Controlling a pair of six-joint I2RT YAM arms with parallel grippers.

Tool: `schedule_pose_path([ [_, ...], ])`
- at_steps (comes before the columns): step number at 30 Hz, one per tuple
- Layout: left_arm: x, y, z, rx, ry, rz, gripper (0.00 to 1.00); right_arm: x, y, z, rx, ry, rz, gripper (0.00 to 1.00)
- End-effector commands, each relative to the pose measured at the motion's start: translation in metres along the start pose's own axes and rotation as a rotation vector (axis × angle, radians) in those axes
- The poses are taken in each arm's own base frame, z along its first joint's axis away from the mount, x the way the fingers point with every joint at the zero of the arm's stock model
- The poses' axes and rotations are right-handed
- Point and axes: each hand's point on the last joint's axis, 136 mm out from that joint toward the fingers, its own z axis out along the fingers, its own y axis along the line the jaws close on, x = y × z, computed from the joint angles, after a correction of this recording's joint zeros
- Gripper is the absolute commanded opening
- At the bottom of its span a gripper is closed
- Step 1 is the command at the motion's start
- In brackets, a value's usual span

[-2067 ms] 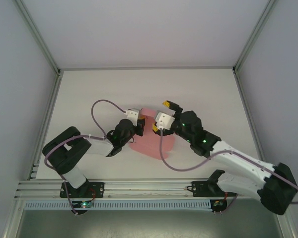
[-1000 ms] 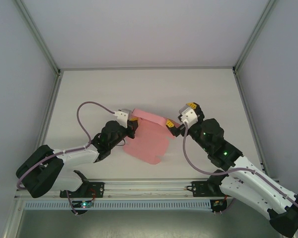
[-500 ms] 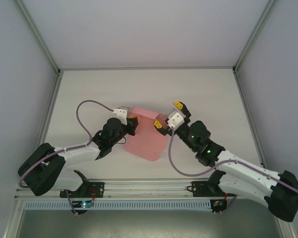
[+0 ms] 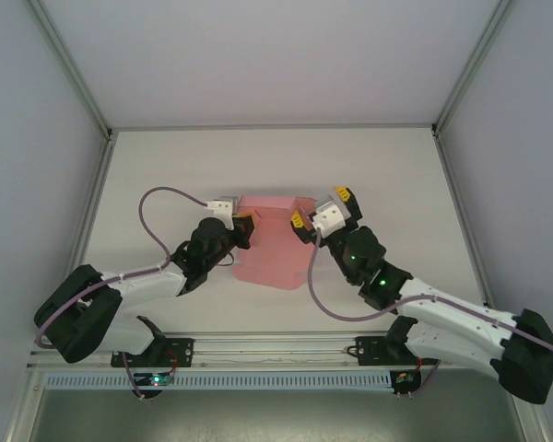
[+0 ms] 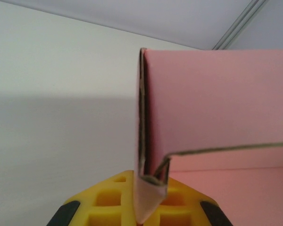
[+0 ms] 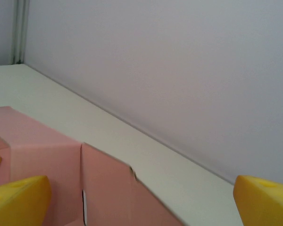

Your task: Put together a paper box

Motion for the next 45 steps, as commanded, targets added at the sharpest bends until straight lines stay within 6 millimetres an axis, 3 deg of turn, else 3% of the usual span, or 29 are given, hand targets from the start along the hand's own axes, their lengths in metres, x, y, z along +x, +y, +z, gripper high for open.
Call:
schedule_pose_path([
  [1,-0.023,-0.001,-0.005,-0.013,-0.078,-0.022,0.00,0.000,0.002,-0.023,-0.086,0.026,0.065,0.98],
  [7,-0.032,0.003,-0.010,-0.025,-0.104,-0.030,0.00,0.019,-0.019,-0.056,-0.046,0.041,0.090,0.98],
  [9,-0.034,0.002,-0.012,-0.022,-0.105,-0.032,0.00,0.030,-0.017,-0.061,-0.073,0.097,0.072,0.98],
  [14,-0.039,-0.001,-0.018,-0.014,-0.114,-0.027,0.00,0.057,-0.034,-0.058,0.027,0.212,0.078,0.98],
  [20,-0.040,0.003,-0.025,-0.030,-0.120,-0.012,0.00,0.077,-0.033,-0.045,-0.016,0.266,0.146,0.98],
  [25,-0.035,-0.004,-0.024,0.004,-0.088,0.016,0.00,0.063,-0.040,-0.031,-0.019,0.207,0.153,0.98],
  [29,-0.032,-0.008,-0.020,0.032,-0.077,0.017,0.00,0.047,-0.032,-0.019,-0.078,0.168,0.147,0.98],
  [34,-0.026,-0.012,-0.015,0.057,-0.047,0.026,0.00,0.038,-0.024,-0.004,-0.118,0.150,0.136,0.98],
  [41,-0.020,-0.012,-0.010,0.064,-0.023,0.029,0.00,0.027,-0.030,0.009,-0.071,0.099,0.124,0.98],
  [45,-0.020,-0.018,-0.008,0.093,-0.023,0.027,0.00,0.030,-0.010,0.019,-0.150,0.104,0.120,0.98],
])
